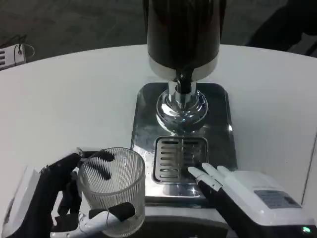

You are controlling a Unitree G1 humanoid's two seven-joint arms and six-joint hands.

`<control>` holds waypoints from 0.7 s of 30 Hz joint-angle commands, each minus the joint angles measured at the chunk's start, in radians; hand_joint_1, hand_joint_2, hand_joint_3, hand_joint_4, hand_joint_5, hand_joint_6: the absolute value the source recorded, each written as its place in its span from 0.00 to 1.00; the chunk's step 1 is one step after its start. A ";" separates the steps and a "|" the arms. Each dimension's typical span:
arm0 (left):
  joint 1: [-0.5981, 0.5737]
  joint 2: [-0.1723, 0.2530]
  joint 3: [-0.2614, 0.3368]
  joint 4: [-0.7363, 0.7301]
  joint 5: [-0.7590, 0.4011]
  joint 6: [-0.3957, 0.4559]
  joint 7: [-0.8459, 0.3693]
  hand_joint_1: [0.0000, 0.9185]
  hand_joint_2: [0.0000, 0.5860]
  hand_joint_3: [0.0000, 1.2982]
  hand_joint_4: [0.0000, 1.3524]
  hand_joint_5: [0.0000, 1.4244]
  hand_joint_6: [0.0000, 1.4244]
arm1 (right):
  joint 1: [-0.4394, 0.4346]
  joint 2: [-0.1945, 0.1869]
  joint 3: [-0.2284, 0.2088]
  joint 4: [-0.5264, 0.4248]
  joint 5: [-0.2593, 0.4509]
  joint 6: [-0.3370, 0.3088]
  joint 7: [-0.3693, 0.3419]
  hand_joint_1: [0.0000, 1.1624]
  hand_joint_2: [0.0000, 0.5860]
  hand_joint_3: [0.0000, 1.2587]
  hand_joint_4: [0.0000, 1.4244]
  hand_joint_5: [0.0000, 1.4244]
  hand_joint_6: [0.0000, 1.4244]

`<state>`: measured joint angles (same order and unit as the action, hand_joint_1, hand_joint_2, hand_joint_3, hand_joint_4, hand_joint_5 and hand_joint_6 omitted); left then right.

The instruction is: Grasp the cup under the faucet to collect the drink, then remove the cup.

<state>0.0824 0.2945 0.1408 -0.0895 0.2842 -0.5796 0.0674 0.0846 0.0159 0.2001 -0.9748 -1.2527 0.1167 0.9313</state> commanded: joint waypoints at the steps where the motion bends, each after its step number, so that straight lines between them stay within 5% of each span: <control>1: 0.005 -0.006 0.006 -0.008 -0.011 -0.001 0.006 0.64 0.00 0.74 0.80 0.90 1.00 | 0.008 -0.001 0.002 -0.001 0.004 0.003 -0.005 0.47 0.76 0.07 0.00 0.00 0.00; 13: -0.075 -0.007 -0.003 0.075 0.034 0.003 0.032 0.64 0.00 0.74 0.80 0.90 1.00 | 0.019 -0.002 -0.003 -0.013 0.004 0.000 -0.009 0.47 0.76 0.07 0.00 0.00 0.00; 21: -0.215 0.004 -0.022 0.259 0.097 0.004 0.083 0.64 0.00 0.74 0.80 0.90 1.00 | 0.005 -0.011 0.005 -0.012 0.002 -0.012 -0.032 0.47 0.76 0.07 0.00 0.00 0.00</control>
<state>-0.0884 0.2958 0.1295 0.1117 0.3660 -0.5725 0.1101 0.0923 0.0067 0.2028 -0.9797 -1.2538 0.1132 0.9115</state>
